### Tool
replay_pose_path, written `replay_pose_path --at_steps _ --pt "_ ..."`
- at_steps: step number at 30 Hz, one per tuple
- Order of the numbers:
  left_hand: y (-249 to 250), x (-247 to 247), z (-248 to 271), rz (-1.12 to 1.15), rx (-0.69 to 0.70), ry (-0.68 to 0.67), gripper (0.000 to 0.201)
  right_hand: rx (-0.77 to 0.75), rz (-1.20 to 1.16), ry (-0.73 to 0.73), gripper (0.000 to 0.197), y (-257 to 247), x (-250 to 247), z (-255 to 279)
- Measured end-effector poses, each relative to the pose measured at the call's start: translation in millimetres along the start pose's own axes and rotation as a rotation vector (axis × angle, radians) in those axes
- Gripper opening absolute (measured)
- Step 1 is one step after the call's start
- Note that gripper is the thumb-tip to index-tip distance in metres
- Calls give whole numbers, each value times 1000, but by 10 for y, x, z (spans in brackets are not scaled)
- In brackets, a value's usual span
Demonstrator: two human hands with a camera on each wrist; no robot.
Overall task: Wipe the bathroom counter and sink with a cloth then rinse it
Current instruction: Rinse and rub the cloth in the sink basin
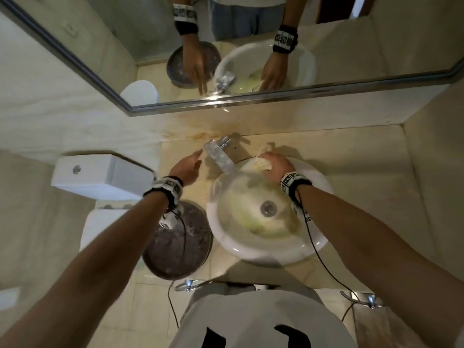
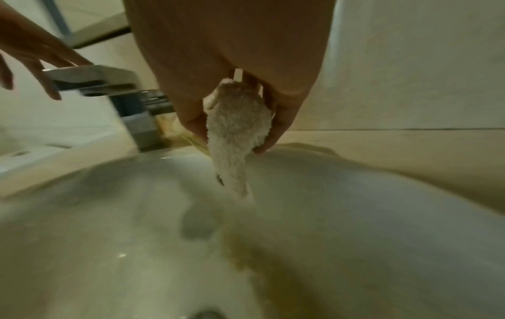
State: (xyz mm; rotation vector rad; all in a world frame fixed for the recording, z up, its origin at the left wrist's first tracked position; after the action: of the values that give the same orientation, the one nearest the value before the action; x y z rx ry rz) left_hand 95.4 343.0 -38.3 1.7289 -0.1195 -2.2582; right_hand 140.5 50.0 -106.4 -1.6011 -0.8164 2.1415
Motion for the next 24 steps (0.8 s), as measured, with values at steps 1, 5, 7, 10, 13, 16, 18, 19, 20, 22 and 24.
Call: replay_pose_path --at_steps 1,5,7,10,13,16,18,19,20,22,24 --pt "-144 113 142 -30 -59 -10 47 -17 23 -12 58 -128 147 -17" --pt "-644 546 795 -140 -106 -175 41 -36 45 17 57 -487 555 -98" --pt "-872 752 1092 -203 -60 -285 44 38 34 13 52 -570 728 -130" --pt "-1077 918 1433 -248 -17 -343 40 135 -38 10 51 -661 952 -148" --pt "-1125 981 1629 -243 35 -368 38 199 -93 40 53 -656 1111 -103" --pt "-1133 962 1678 -242 49 -314 40 121 44 12 48 -695 1305 12" --pt "-1095 943 1696 -275 107 -327 41 35 81 11 53 -805 1401 99" --pt "-1100 944 1684 -284 108 -349 42 -10 81 19 55 -871 1437 128" --pt "-1106 932 1672 -290 92 -379 42 -51 82 26 56 -962 1452 159" --pt "-1155 950 1611 -288 85 -417 41 -91 104 -6 52 -1139 1532 193" --pt "-1246 1000 1529 -277 71 -447 40 -102 148 -118 50 -1322 1660 217"
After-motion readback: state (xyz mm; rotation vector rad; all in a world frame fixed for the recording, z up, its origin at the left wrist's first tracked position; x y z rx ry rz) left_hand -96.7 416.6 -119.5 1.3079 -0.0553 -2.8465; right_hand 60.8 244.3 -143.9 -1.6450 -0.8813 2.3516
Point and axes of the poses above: each hand's wrist, its own z-axis away from the middle knuckle, its own x-axis out of the palm, y = z × x, the point moved 7 cm from there along -z, towards the middle knuckle, and after that the axes turned 10 degrees about y, right-handed, at the moved point
